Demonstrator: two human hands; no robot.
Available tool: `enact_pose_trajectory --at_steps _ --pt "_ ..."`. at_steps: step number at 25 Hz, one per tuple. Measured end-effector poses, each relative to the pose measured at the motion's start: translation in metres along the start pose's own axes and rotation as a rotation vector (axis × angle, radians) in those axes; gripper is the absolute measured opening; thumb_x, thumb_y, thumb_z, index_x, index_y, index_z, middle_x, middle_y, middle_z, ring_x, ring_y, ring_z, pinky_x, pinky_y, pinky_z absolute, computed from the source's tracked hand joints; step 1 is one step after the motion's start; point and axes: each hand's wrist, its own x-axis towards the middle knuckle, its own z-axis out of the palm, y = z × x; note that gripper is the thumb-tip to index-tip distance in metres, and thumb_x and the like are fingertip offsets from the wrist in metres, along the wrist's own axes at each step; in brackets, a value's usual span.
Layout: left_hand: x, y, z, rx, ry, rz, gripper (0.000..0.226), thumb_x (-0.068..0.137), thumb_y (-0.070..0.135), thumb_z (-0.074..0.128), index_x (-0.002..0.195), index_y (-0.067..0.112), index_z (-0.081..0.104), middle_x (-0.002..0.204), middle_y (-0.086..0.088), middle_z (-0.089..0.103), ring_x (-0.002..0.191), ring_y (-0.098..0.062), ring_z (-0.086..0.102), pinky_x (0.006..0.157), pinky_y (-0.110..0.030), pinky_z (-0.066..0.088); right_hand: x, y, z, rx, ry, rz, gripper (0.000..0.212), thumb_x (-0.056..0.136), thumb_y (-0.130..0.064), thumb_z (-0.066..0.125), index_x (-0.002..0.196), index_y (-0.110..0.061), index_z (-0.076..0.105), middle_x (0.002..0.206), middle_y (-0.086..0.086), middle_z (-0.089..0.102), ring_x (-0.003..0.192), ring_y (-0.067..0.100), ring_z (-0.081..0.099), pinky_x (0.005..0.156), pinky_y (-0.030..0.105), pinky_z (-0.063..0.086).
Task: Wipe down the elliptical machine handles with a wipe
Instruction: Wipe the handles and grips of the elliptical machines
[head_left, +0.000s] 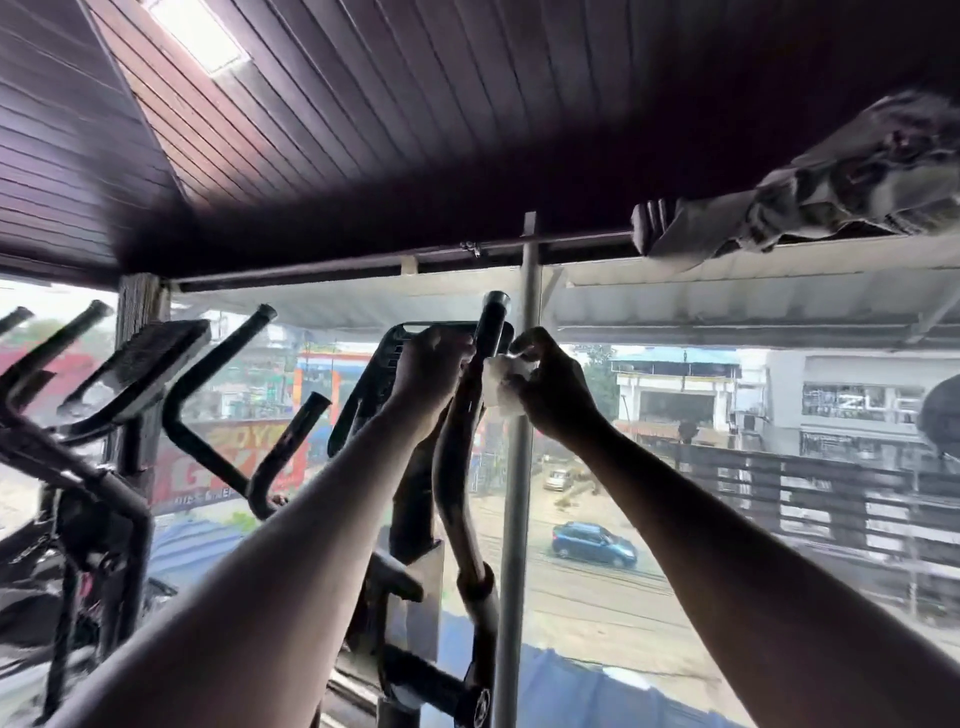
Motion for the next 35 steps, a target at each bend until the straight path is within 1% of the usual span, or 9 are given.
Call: enact_pose_trajectory --at_steps 7,10,14,17,21,26,29,32,35 --pt "0.094 -0.046 0.024 0.093 -0.036 -0.095 0.020 0.094 0.011 0.049 0.088 0.020 0.066 0.084 -0.001 0.063 0.074 -0.016 0.054 0.077 -0.039 0.053 0.128 0.063 0.050 -0.156 0.203 -0.160 0.020 0.090 -0.007 0.057 0.107 -0.007 0.067 0.104 0.017 0.057 0.083 0.018 0.051 0.069 0.015 0.037" --pt "0.104 -0.046 0.031 0.011 -0.074 -0.153 0.020 0.095 0.015 0.048 0.099 0.015 0.067 0.090 -0.002 0.064 0.076 -0.016 0.056 0.065 -0.030 0.044 0.134 0.078 0.064 -0.080 0.088 -0.284 0.018 0.083 -0.016 0.063 0.098 -0.012 0.071 0.103 0.011 0.061 0.086 0.022 0.062 0.071 0.021 0.042" --pt "0.120 -0.042 0.044 -0.065 -0.073 -0.174 0.028 0.097 0.022 0.039 0.091 0.016 0.065 0.081 -0.003 0.065 0.075 -0.020 0.058 0.073 -0.033 0.042 0.155 0.100 0.064 -0.106 0.008 -0.575 0.015 0.079 -0.011 0.062 0.089 -0.014 0.073 0.095 0.002 0.062 0.083 0.018 0.062 0.071 0.033 0.053" --pt "0.129 -0.042 0.050 -0.061 -0.045 -0.179 0.030 0.096 0.022 0.035 0.096 0.012 0.064 0.079 -0.003 0.063 0.072 -0.020 0.055 0.074 -0.035 0.040 0.194 0.095 0.059 -0.247 0.119 -0.478 0.023 0.087 -0.005 0.053 0.099 -0.004 0.073 0.102 0.012 0.065 0.095 0.028 0.060 0.084 0.032 0.047" --pt "0.136 -0.043 0.052 -0.130 -0.010 -0.159 0.030 0.097 0.022 0.034 0.085 0.013 0.060 0.078 -0.005 0.061 0.071 -0.020 0.055 0.072 -0.034 0.041 0.186 0.096 0.067 -0.375 -0.039 -0.838 0.031 0.087 -0.016 0.045 0.078 -0.007 0.073 0.084 0.009 0.069 0.090 0.023 0.057 0.079 0.026 0.036" --pt "0.137 -0.046 0.056 -0.124 -0.052 -0.171 0.029 0.096 0.022 0.035 0.092 0.012 0.061 0.078 -0.004 0.061 0.071 -0.019 0.052 0.071 -0.033 0.039 0.207 0.095 0.066 -0.549 -0.048 -0.768 0.039 0.083 -0.009 0.035 0.091 -0.005 0.073 0.092 0.012 0.071 0.088 0.030 0.061 0.090 0.040 0.038" --pt "0.138 -0.049 0.052 -0.154 -0.062 -0.168 0.029 0.097 0.023 0.035 0.089 0.012 0.061 0.080 -0.004 0.062 0.071 -0.019 0.053 0.070 -0.032 0.040 0.192 0.097 0.066 -0.437 -0.119 -0.734 0.032 0.087 -0.012 0.042 0.093 -0.008 0.074 0.095 0.011 0.069 0.091 0.029 0.058 0.086 0.030 0.037" --pt "0.136 -0.051 0.050 -0.175 -0.101 -0.180 0.034 0.100 0.024 0.032 0.109 0.008 0.061 0.083 -0.006 0.062 0.070 -0.018 0.054 0.071 -0.033 0.042 0.182 0.103 0.071 -0.239 0.197 -0.451 0.032 0.092 -0.019 0.046 0.106 -0.007 0.072 0.107 0.013 0.064 0.101 0.025 0.059 0.086 0.021 0.038" --pt "0.135 -0.055 0.046 -0.201 -0.151 -0.178 0.034 0.100 0.025 0.032 0.107 0.009 0.061 0.084 -0.006 0.062 0.072 -0.018 0.054 0.074 -0.035 0.041 0.139 0.100 0.098 0.021 0.397 -0.254 0.024 0.095 -0.003 0.052 0.110 -0.007 0.069 0.108 0.008 0.061 0.097 0.011 0.058 0.087 0.009 0.044"
